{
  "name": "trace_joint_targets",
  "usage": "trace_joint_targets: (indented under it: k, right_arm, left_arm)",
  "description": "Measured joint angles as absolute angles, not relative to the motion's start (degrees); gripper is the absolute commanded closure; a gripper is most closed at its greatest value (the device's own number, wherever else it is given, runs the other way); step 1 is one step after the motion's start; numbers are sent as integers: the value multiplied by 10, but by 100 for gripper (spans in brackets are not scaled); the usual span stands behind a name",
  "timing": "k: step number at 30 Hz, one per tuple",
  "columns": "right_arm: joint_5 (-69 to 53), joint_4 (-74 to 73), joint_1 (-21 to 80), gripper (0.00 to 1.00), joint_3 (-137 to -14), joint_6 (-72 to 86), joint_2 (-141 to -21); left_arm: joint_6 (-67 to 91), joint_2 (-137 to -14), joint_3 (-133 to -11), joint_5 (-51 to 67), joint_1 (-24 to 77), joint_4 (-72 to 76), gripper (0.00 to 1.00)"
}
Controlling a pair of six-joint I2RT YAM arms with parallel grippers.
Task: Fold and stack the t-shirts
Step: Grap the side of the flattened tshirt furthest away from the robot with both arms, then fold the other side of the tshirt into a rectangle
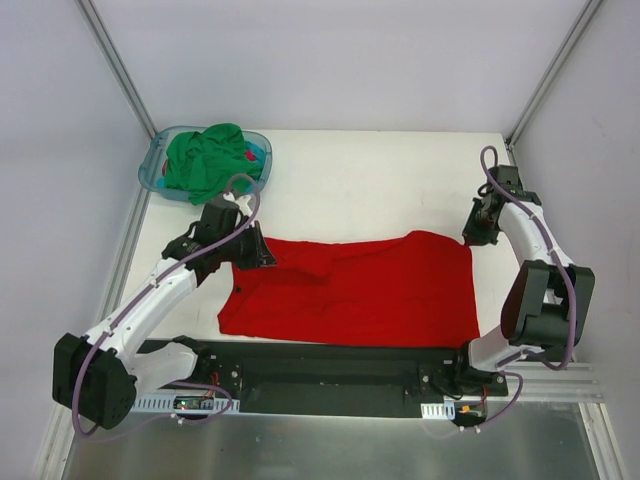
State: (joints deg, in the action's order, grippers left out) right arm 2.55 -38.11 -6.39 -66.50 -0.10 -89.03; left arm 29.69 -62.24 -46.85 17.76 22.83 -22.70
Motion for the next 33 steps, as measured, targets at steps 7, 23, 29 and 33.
trace_joint_targets:
  k: [7,23,29,33]
  right_arm:
    - [21,-393,-64,99,-648,-7,-855]
    - [17,-411,-64,99,-605,-21,-802]
    - [24,-414,-64,99,-590,-22,-798]
    - [31,-415,-65,96,-585,-22,-798]
  left_arm:
    - [305,-562,-443,161,228,-271,100]
    - [317,-465,-400,145,228,-351,100]
    - [327,-458,-374,137,228,-363,100]
    - [335,-456,-361,126,228,-369,100]
